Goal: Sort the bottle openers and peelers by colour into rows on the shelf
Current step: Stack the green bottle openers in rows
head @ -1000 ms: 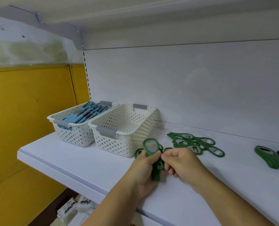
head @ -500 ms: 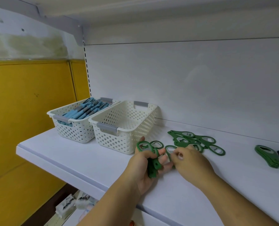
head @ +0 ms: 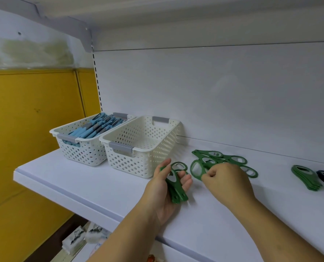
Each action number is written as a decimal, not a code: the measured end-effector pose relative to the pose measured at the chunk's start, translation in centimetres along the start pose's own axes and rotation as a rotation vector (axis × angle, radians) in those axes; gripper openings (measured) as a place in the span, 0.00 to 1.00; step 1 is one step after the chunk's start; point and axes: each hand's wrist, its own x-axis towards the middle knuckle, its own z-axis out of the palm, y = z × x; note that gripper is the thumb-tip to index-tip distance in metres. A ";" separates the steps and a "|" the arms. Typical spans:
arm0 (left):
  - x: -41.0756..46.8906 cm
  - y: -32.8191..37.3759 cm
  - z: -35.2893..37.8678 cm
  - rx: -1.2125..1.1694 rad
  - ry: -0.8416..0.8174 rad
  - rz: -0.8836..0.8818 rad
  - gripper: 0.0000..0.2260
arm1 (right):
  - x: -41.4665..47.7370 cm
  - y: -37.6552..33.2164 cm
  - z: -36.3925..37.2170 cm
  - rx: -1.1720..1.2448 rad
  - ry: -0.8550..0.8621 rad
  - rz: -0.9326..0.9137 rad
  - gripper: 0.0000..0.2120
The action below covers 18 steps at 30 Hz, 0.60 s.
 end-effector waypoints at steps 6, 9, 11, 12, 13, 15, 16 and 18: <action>0.3 -0.1 -0.1 0.027 -0.028 -0.002 0.17 | -0.7 -0.4 0.2 0.271 0.214 -0.265 0.07; 0.1 -0.2 -0.3 0.065 -0.077 -0.004 0.20 | -1.6 -2.0 1.5 0.457 -0.017 -0.355 0.03; 0.1 -0.3 -0.5 0.095 -0.042 0.054 0.19 | -1.4 -2.1 1.8 0.600 -0.100 -0.301 0.07; 0.0 -0.2 -0.4 0.072 -0.035 0.067 0.19 | -1.1 -1.9 1.7 0.659 -0.093 -0.251 0.11; 0.1 -0.1 -0.3 0.015 -0.030 0.064 0.18 | -0.7 -1.5 1.5 0.697 -0.070 -0.192 0.13; 0.0 0.2 -0.2 -0.098 -0.034 0.052 0.18 | -0.2 -0.5 1.6 0.665 -0.029 -0.106 0.14; -0.1 0.3 -0.3 -0.112 -0.026 0.055 0.19 | 0.0 -0.1 1.8 0.593 -0.055 -0.094 0.13; -0.2 0.5 -0.4 -0.106 -0.025 0.073 0.18 | -0.2 0.0 2.2 0.392 -0.218 -0.127 0.09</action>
